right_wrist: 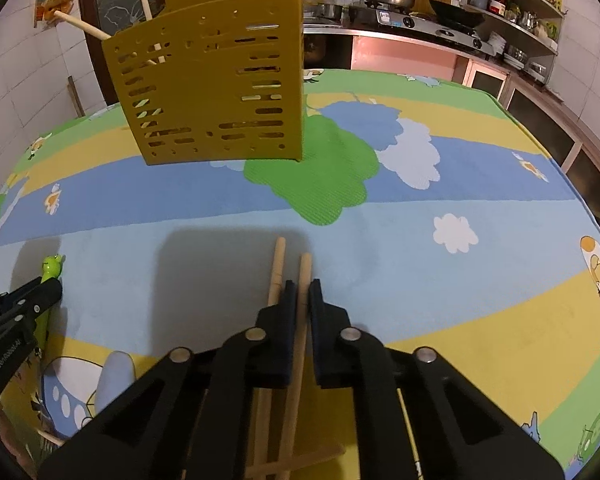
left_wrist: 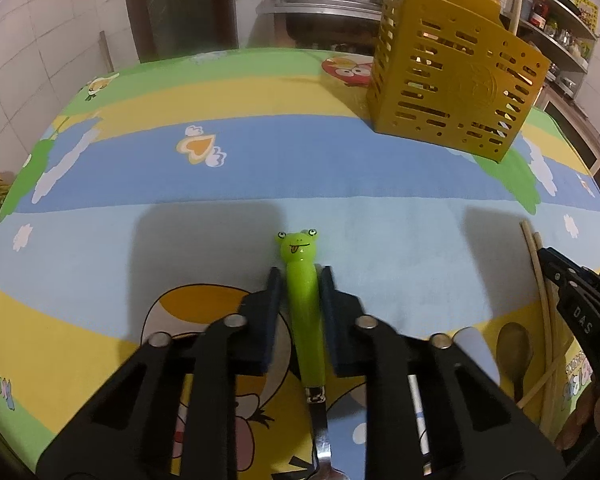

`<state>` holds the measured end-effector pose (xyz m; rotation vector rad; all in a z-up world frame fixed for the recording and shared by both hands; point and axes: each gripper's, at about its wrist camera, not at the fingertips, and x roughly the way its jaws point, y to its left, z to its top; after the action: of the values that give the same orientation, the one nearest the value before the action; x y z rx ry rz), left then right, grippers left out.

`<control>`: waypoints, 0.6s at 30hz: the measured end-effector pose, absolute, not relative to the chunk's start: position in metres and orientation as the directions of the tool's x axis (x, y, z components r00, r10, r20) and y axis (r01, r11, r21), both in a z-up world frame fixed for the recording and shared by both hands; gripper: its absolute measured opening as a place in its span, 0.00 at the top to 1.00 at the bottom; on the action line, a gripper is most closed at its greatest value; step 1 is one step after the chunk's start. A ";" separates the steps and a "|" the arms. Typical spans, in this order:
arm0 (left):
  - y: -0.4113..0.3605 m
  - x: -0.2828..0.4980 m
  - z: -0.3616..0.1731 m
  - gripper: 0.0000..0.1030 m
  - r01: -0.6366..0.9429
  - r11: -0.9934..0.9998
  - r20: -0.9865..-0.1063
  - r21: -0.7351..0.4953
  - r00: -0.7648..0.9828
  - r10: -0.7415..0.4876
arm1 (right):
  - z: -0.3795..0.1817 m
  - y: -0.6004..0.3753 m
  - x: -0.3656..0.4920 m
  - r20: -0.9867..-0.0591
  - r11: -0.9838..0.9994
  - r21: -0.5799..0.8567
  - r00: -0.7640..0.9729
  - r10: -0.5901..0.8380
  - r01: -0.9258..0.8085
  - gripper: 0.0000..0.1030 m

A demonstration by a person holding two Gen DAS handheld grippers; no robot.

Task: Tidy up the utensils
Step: 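Lift the frog fork with the left gripper while the right gripper carries the chopstick over the holder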

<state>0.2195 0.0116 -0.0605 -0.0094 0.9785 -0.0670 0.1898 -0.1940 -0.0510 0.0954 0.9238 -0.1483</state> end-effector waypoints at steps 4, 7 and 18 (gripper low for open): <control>0.013 0.218 -0.060 0.85 0.048 0.998 -0.826 -0.048 0.560 -0.067 | -0.049 -0.200 0.188 -0.791 0.983 0.059 0.609 -0.059 0.172 0.94; 0.014 0.215 -0.057 0.86 0.044 0.997 -0.821 -0.068 0.565 -0.081 | -0.042 -0.205 0.182 -0.767 0.981 0.080 0.640 -0.054 0.178 0.94; 0.018 0.180 0.002 0.86 0.028 0.997 -0.676 -0.077 0.733 -0.073 | 0.026 -0.221 0.149 -0.569 0.977 0.151 0.821 -0.041 0.153 0.94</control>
<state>0.1800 0.0184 0.0020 -0.0632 0.7460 -0.0561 0.1485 -0.2212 0.0256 0.1941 0.5988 -0.1038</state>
